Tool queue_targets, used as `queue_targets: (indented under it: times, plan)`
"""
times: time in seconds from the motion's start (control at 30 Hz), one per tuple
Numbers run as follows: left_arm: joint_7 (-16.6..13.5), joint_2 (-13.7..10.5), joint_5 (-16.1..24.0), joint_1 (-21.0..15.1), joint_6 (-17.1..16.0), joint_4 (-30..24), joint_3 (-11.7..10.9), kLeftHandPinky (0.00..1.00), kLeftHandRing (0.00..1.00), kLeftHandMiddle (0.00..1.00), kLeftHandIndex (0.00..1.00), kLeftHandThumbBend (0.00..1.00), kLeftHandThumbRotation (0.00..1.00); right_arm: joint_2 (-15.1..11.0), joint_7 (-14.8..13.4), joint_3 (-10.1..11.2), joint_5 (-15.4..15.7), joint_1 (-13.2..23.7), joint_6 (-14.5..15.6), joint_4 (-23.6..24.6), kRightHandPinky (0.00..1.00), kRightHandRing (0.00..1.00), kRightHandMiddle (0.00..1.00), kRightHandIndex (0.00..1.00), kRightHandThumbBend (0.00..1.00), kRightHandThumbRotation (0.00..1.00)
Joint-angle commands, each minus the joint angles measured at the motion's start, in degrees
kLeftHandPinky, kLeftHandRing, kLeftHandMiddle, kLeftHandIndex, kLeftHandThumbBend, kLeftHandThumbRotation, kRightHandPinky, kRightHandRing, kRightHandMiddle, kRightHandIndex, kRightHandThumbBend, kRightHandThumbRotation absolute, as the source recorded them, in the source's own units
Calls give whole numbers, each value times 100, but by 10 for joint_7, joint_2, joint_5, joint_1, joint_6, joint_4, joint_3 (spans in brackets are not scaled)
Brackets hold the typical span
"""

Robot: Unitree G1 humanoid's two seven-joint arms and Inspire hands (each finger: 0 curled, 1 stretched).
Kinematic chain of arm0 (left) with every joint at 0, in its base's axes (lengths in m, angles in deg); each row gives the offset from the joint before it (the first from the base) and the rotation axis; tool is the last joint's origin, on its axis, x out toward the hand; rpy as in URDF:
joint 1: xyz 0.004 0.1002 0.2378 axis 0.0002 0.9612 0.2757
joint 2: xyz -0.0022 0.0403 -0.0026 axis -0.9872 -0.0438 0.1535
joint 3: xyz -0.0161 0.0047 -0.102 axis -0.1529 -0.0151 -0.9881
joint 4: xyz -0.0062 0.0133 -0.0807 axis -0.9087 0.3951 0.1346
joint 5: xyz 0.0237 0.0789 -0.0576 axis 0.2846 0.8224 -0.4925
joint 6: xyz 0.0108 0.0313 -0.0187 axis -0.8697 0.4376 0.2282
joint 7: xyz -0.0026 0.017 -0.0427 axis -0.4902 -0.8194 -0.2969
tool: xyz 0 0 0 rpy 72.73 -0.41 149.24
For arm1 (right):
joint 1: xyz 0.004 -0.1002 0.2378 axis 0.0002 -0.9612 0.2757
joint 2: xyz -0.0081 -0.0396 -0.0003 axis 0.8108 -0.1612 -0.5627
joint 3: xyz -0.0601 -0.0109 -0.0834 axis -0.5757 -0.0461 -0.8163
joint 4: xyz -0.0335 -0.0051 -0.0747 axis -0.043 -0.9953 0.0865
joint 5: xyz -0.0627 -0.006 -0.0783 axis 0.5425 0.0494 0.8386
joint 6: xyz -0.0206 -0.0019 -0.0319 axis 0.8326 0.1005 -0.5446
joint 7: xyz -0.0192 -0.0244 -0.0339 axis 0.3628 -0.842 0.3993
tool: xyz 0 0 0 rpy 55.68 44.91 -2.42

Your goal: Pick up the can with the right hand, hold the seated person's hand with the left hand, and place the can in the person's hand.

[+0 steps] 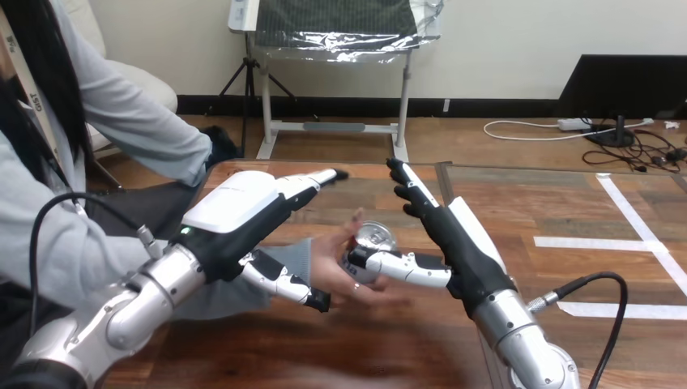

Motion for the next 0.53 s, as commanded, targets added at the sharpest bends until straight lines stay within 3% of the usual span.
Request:
queue_targets:
  times: [0.0, 0.5]
  plan:
    - [-22, -20, 0, -3, -2, -27, -19, 92, 100, 100, 100, 100, 46, -10, -5, 8, 0, 42, -13, 4, 96, 99, 100, 100, 100, 59]
    - [-69, -31, 2, 18, -36, -28, -27, 95, 100, 100, 100, 100, 53, -20, -18, 12, 0, 31, -28, 7, 100, 100, 100, 100, 100, 64]
